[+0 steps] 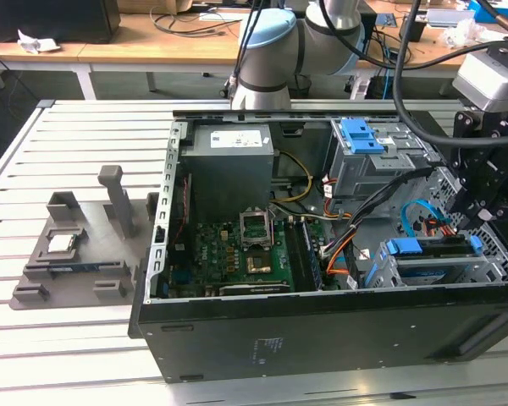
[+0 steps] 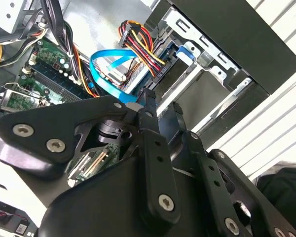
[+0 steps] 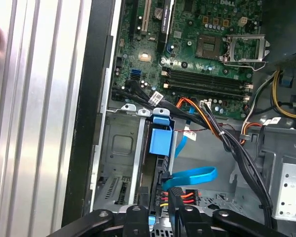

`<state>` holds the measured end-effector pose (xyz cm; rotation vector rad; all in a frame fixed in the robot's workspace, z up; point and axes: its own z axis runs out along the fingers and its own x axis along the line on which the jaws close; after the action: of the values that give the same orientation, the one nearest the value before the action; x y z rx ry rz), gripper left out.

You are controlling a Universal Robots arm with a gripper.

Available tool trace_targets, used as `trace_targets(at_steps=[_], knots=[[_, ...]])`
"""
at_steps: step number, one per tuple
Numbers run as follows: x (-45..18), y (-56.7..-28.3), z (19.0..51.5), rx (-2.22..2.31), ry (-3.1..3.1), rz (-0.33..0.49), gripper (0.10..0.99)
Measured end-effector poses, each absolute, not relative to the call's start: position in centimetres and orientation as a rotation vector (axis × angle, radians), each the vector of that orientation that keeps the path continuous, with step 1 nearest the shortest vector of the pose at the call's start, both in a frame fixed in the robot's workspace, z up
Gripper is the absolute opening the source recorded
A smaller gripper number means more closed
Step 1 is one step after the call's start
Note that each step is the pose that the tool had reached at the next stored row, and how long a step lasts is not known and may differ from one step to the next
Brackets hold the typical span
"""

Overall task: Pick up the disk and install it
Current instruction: 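Insert the second disk wire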

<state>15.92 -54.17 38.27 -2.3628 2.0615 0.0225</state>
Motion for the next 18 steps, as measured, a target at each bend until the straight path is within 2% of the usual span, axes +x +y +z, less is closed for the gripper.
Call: trace_targets(at_steps=[7, 11, 18], knots=[[15.9, -54.2, 38.2, -2.489, 1.905, 0.026, 0.302], [15.9, -54.2, 38.2, -2.460, 1.852, 0.099, 0.302], [15.9, -55.7, 37.7, -2.458, 1.811, 0.129, 0.302]])
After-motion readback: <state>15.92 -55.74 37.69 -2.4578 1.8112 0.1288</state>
